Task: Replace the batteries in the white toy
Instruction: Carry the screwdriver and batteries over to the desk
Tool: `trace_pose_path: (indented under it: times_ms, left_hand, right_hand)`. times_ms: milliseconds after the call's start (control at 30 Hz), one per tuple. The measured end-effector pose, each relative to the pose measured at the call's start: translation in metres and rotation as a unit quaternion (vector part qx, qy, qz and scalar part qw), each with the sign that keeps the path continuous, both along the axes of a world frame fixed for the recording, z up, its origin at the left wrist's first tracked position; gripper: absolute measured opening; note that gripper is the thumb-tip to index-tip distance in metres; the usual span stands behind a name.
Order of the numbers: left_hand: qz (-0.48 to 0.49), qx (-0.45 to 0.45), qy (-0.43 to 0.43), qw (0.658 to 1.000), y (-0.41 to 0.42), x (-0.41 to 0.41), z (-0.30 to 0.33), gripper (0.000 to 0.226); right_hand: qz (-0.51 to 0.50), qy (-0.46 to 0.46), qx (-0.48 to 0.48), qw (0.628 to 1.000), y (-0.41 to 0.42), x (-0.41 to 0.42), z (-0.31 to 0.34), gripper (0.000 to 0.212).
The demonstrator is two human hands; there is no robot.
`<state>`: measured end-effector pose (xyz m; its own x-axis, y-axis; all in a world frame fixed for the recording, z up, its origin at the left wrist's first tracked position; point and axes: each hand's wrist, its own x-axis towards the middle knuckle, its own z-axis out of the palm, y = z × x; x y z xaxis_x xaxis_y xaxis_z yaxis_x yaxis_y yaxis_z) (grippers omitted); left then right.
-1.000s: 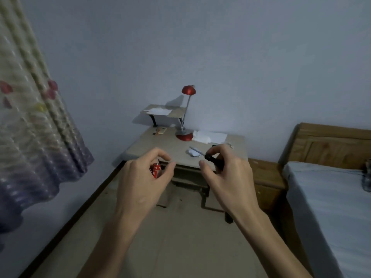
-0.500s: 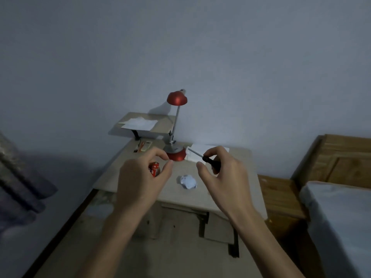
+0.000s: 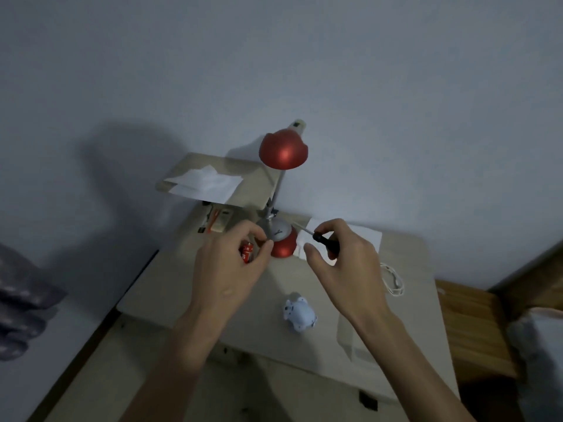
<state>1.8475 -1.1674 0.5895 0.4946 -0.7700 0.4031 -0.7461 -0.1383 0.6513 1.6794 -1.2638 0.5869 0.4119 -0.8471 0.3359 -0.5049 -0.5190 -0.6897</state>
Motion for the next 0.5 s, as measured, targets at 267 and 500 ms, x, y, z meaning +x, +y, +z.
trace_pose_path:
  times_ms: [267, 500]
  left_hand:
    - [-0.085, 0.036, 0.08, 0.993, -0.087, 0.062, -0.078, 0.007]
    - [-0.094, 0.055, 0.063, 0.992, -0.134, 0.084, -0.165, 0.015]
  right_hand:
    - [-0.048, 0.007, 0.063, 0.997, -0.053, 0.051, -0.065, 0.02]
    - [-0.045, -0.006, 0.077, 0.996, -0.098, 0.064, -0.131, 0.029]
